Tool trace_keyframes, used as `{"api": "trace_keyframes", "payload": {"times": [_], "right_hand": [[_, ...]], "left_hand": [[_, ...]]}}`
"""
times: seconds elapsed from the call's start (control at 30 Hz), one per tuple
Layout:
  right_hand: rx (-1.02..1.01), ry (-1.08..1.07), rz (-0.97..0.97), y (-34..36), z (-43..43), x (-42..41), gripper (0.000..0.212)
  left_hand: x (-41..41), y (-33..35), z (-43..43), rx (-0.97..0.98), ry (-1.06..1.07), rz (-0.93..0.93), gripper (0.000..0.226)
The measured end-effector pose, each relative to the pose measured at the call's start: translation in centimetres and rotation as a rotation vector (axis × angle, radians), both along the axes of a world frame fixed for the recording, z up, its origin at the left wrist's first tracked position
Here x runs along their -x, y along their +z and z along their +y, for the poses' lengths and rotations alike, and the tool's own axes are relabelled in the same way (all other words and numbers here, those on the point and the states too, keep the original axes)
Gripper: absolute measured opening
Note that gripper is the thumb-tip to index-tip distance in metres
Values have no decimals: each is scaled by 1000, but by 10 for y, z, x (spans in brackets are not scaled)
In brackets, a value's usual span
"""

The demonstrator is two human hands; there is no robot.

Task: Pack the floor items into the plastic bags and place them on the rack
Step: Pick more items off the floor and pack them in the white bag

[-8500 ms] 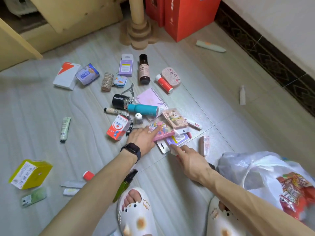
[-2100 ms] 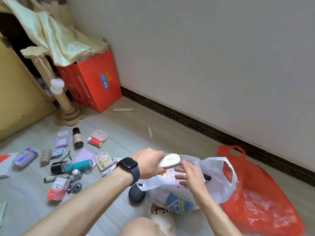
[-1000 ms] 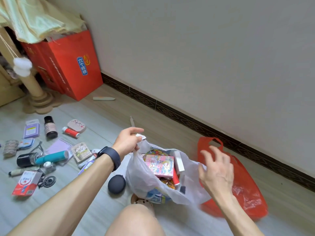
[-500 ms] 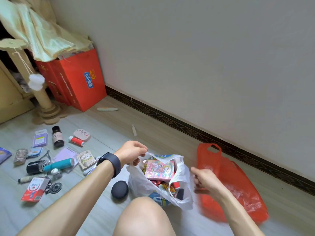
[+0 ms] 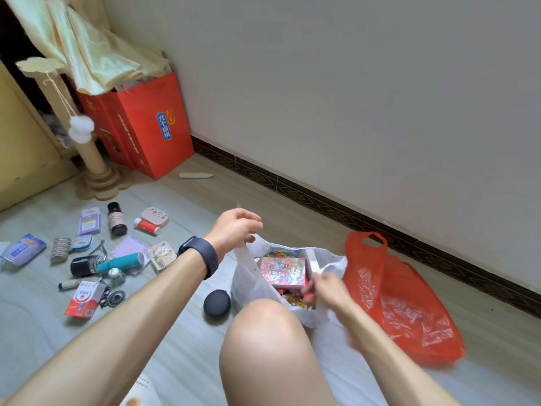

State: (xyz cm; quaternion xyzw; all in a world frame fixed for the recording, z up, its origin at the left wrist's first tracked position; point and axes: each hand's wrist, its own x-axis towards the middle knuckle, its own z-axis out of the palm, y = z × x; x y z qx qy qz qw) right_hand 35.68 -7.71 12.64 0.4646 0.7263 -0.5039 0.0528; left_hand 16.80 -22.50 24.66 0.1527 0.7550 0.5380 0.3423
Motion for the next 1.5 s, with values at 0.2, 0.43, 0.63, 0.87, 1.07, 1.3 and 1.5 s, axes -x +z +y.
{"api": "trace_keyframes", "payload": {"times": [0.2, 0.43, 0.63, 0.87, 1.07, 1.3, 1.5], "right_hand": [[-173, -481, 503, 78, 63, -4, 36], [-420, -114, -102, 40, 49, -43, 28], [-891, -2, -95, 35, 33, -44, 49], [-884, 563, -633, 37, 40, -41, 52], [-985, 639, -513, 46, 38, -36, 66], [-860, 801, -655, 62, 45, -28, 38], [-783, 449, -710, 66, 63, -22, 78]], "left_hand": [[18, -11, 1, -81, 149, 119, 20], [1, -44, -7, 640, -541, 834, 23], [-25, -56, 4, 1023, -610, 1187, 28], [-7, -56, 0, 1208, -645, 1160, 83], [0, -54, -12, 1231, -681, 1072, 98], [0, -49, -10, 1199, -711, 1098, 98], [2, -57, -17, 1196, -696, 1081, 111]]}}
